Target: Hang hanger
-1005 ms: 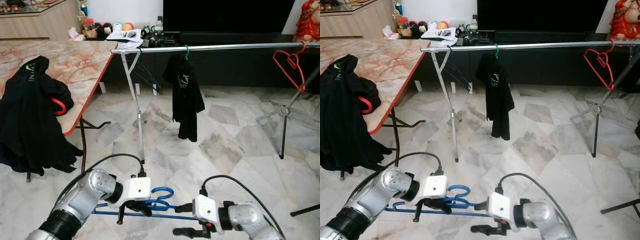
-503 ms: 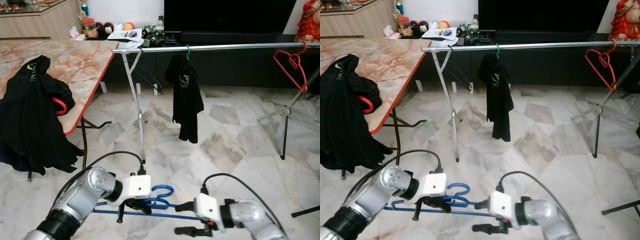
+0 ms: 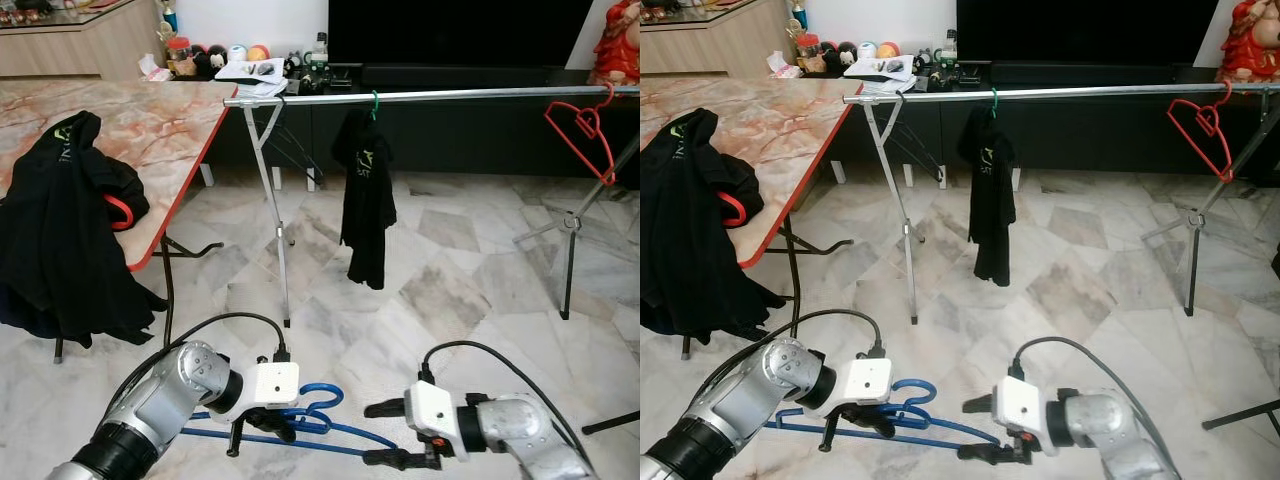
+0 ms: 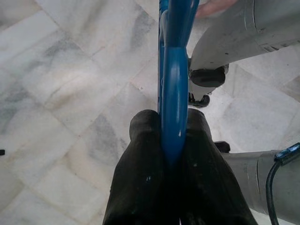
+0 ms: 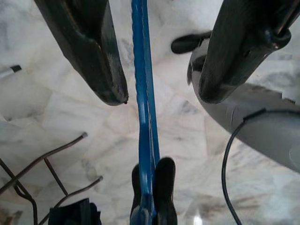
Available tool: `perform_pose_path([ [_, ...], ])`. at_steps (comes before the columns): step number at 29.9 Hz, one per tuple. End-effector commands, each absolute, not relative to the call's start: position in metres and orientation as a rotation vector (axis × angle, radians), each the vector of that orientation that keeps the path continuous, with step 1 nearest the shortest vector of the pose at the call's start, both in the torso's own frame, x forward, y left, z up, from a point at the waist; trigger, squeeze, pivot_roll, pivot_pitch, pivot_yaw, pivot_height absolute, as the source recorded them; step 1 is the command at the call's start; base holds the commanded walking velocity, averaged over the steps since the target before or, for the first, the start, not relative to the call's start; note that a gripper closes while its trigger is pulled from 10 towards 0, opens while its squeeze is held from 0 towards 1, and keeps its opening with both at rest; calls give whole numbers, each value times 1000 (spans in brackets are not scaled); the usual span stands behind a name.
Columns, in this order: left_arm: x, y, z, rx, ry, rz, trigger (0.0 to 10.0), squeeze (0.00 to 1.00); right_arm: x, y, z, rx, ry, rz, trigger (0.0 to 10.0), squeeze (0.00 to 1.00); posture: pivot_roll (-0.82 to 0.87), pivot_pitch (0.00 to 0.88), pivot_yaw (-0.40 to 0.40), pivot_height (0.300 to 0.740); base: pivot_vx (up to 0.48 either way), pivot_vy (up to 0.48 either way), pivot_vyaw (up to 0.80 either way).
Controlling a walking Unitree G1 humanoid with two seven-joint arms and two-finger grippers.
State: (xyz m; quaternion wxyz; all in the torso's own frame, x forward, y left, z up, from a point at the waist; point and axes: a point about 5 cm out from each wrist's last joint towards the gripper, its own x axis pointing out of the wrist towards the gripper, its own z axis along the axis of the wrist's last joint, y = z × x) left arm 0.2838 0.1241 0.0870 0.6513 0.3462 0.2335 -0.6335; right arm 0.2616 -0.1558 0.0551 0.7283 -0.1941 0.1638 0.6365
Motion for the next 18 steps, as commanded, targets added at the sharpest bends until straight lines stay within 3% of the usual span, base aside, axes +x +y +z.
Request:
perform_pose_path([
  [1,286,125,92,820,531,-1436,10000,0,261,-157,53,-408,368,1397,10000,0,-62,64,19,740,0,0,0],
  [18,279,113,106,824,479,-1508,10000,0,274,-143,44,-447,298,1290,10000,0,-50,52,17,740,0,0,0],
])
